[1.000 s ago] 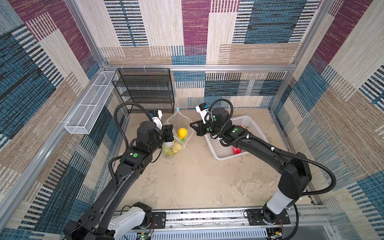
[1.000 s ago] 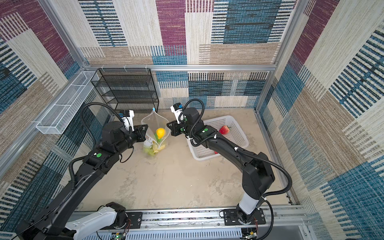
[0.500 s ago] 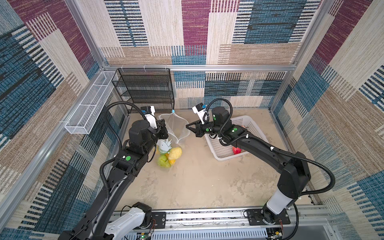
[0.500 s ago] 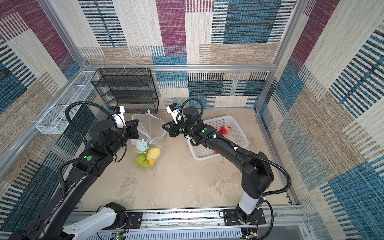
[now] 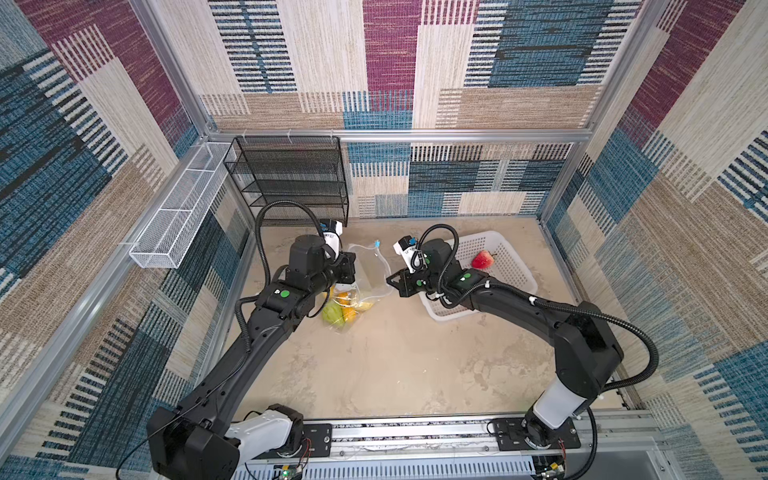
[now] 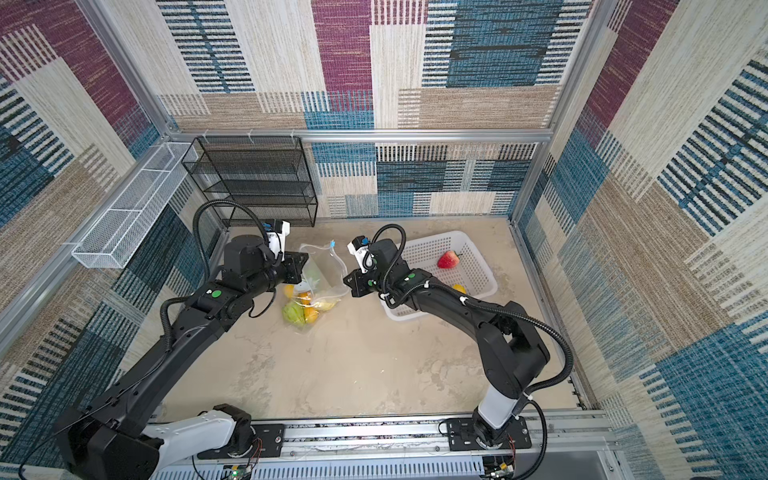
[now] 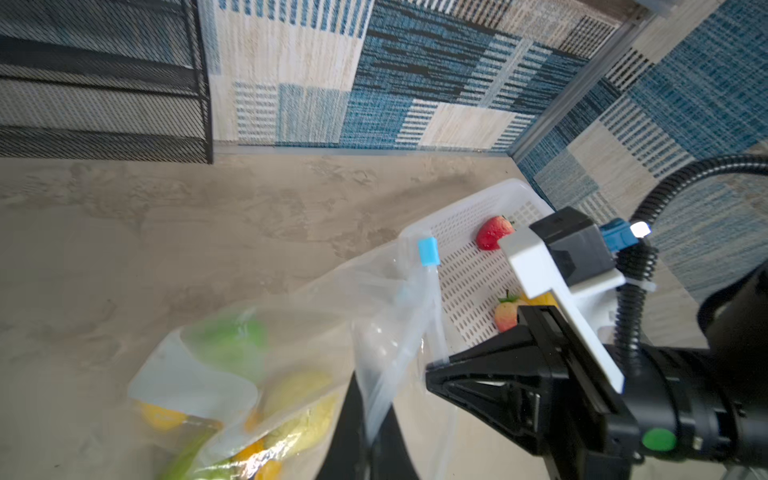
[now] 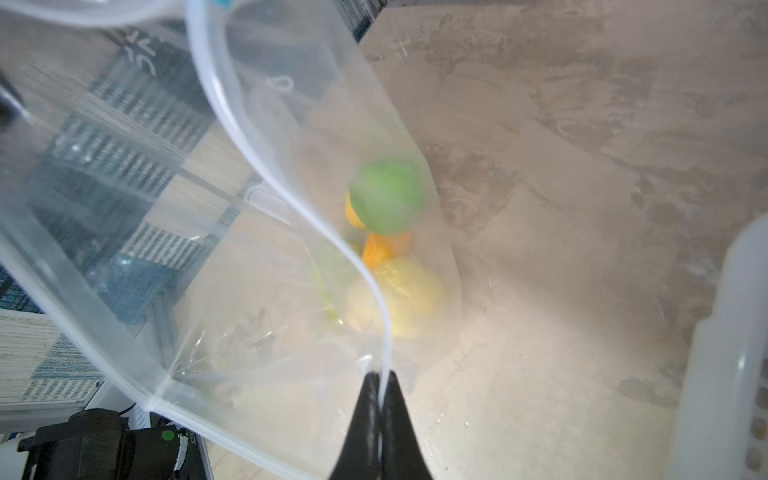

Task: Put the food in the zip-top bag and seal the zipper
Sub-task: 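Open the right gripper to drop the yellow pear into the bag, then move the right gripper back over the basket toward the small yellow fruit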

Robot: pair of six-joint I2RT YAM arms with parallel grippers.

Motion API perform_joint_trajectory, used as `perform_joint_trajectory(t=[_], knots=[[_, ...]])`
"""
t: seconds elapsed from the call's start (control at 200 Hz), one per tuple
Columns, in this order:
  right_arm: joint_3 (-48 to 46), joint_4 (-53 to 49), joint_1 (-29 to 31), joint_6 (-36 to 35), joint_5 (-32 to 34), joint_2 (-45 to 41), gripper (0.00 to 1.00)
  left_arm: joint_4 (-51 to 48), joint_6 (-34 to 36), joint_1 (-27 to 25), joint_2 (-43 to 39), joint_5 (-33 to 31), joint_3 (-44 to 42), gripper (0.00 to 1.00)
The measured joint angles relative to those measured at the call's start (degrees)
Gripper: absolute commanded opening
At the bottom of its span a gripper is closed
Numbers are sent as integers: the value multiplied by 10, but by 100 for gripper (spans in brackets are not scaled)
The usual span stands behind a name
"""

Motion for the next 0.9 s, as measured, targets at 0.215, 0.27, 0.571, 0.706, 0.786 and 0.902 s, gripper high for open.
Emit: perform_joint_trajectory(t=[0.215, 0.27, 0.571, 0.706, 0.786, 0.902], knots=[[2, -33, -28, -3, 53, -23, 38, 23, -46, -7, 39, 65, -7, 0], [5, -45, -38, -11, 62, -34, 47, 28, -53, -9, 43, 71, -7, 0], [12, -119, -130, -76, 165, -105, 82, 32, -56, -19, 43, 69, -10, 0], [8, -170, -189, -82, 214, -105, 85, 31, -57, -20, 44, 69, -10, 0], [-5, -191, -221, -79, 237, -105, 85, 31, -56, -22, 45, 69, -10, 0], [-26, -220, -258, -70, 252, -104, 85, 27, -56, -24, 46, 67, -10, 0]])
